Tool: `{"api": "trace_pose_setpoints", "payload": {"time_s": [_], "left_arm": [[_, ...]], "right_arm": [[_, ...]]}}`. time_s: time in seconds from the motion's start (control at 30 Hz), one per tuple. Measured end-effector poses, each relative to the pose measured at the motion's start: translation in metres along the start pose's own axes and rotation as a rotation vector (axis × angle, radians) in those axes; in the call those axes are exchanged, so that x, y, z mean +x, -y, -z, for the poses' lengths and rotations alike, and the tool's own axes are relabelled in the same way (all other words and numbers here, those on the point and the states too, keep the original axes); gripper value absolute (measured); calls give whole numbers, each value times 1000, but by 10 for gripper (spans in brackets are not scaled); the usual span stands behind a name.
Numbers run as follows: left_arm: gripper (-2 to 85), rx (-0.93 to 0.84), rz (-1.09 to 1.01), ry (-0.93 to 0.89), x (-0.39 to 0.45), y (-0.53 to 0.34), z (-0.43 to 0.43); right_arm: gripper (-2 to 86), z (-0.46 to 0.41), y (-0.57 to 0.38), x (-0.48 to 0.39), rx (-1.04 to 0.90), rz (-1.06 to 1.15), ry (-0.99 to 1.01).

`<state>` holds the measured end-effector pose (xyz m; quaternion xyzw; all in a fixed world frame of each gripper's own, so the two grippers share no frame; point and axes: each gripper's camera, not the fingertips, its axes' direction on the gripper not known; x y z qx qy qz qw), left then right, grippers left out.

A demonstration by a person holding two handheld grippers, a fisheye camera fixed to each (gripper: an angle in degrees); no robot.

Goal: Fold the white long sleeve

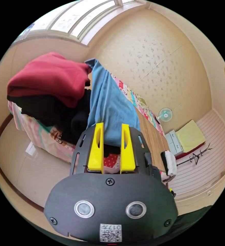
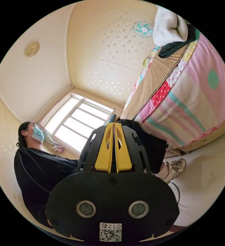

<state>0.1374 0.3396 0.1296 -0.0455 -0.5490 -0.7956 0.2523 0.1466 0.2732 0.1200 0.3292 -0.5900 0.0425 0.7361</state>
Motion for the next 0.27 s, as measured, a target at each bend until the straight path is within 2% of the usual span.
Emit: {"api": "trace_pose_setpoints", "payload": {"time_s": [0.03,0.1,0.13,0.2,0.27], "left_arm": [[32,22,17,-66,-1,-4,2],[-2,127,-32,-378,26,-12,15],[-4,128,-58,-423,41,-11,17],[-8,58,-208,-528,128,-11,19],[-9,-23,-371,-558,209,-33,19]], "right_arm": [[2,-6,-4,-3,-18,4,14],[2,-13,-13,-7,-34,10,41],[2,-16,-21,-9,-37,13,69],[2,-19,-30,-13,-28,20,110],[2,-20,-37,-17,-14,31,135]]}}
